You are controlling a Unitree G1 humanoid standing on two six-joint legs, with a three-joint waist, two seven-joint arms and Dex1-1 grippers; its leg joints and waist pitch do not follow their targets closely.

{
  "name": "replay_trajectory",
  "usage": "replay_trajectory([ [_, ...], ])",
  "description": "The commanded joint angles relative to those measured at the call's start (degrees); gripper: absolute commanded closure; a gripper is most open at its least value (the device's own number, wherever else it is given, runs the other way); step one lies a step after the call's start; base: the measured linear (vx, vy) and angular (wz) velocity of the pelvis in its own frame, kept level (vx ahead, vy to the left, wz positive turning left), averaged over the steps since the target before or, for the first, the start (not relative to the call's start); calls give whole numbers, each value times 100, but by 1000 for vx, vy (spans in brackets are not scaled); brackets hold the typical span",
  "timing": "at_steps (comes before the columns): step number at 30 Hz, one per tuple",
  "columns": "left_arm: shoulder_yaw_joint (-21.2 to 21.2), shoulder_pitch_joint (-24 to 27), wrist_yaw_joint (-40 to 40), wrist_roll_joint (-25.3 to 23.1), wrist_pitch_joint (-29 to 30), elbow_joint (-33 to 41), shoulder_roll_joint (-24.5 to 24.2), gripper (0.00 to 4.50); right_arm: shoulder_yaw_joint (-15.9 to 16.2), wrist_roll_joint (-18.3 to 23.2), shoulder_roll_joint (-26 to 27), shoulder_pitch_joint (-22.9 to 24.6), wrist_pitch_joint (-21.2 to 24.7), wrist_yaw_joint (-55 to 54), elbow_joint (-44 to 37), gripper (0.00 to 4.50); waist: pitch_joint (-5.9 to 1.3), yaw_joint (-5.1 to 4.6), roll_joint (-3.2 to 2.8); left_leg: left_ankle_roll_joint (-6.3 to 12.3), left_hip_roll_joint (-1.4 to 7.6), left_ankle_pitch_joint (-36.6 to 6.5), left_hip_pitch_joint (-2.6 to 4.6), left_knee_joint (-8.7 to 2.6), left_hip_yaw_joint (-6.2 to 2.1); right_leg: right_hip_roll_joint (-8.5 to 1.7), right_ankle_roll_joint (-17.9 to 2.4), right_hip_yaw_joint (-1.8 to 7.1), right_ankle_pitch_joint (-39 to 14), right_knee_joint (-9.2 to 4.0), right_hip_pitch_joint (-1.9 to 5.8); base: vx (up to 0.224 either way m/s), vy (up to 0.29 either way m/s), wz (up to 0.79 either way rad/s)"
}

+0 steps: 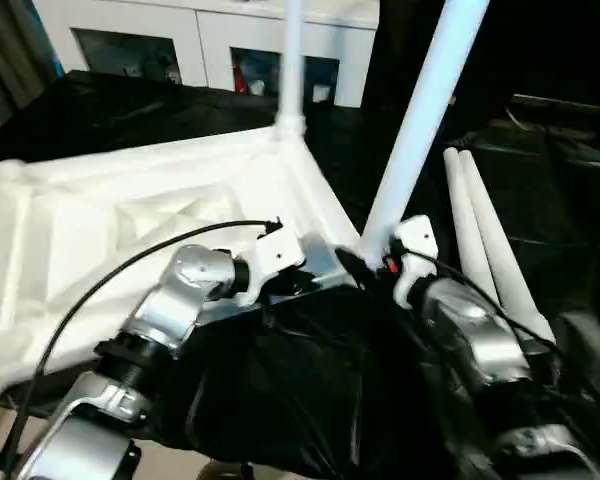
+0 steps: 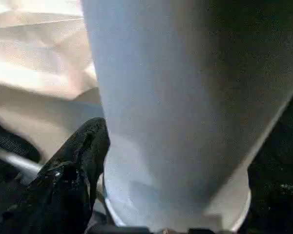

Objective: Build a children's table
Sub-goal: Insert table leg to table base, then rotate leg to tighten

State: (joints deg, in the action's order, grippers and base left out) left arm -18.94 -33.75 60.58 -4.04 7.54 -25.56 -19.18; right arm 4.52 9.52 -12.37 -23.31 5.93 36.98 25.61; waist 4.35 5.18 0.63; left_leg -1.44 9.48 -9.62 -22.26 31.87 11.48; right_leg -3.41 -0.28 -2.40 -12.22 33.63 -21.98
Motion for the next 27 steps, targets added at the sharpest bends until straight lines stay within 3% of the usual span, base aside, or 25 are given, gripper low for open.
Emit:
replay_trajectory([
  [1,-222,-13,329,30,-224,-136,-13,450,128,138,-151,89,-6,510,-286,90,-326,-16,-53,321,471,-971,202,-341,-183,-548,-1450,281,118,-283,195,0,0,0],
  [7,-220,-38,843,176,-520,-352,-157,450,292,260,-632,289,-101,1357,-702,90,-316,6,-55,305,466,-1009,181,-316,-175,-566,-1495,290,-53,-269,203,0,0,0],
  [14,-265,-59,1207,218,-804,-578,-276,450,461,361,-981,522,-111,2046,-1069,90,-321,50,-72,453,472,-898,169,-288,-178,-567,-1598,263,31,-245,201,0,0,0],
  [15,-268,-66,1255,217,-854,-617,-284,450,469,365,-1005,535,-125,2108,-1088,118,-319,51,-74,437,468,-937,169,-286,-176,-563,-1612,264,-42,-250,196,0,0,0],
  [22,-274,-120,1440,188,-1050,-833,-337,450,591,399,-1116,593,-17,2429,-1182,170,-329,89,-77,445,471,-887,171,-275,-178,-566,-1634,257,68,-222,203,0,0,0],
  [27,-261,-125,1528,176,-1113,-917,-361,450,644,421,-1095,659,50,2511,-1184,181,-332,112,-69,454,466,-843,172,-265,-176,-563,-1639,257,48,-219,204,0,0,0],
])
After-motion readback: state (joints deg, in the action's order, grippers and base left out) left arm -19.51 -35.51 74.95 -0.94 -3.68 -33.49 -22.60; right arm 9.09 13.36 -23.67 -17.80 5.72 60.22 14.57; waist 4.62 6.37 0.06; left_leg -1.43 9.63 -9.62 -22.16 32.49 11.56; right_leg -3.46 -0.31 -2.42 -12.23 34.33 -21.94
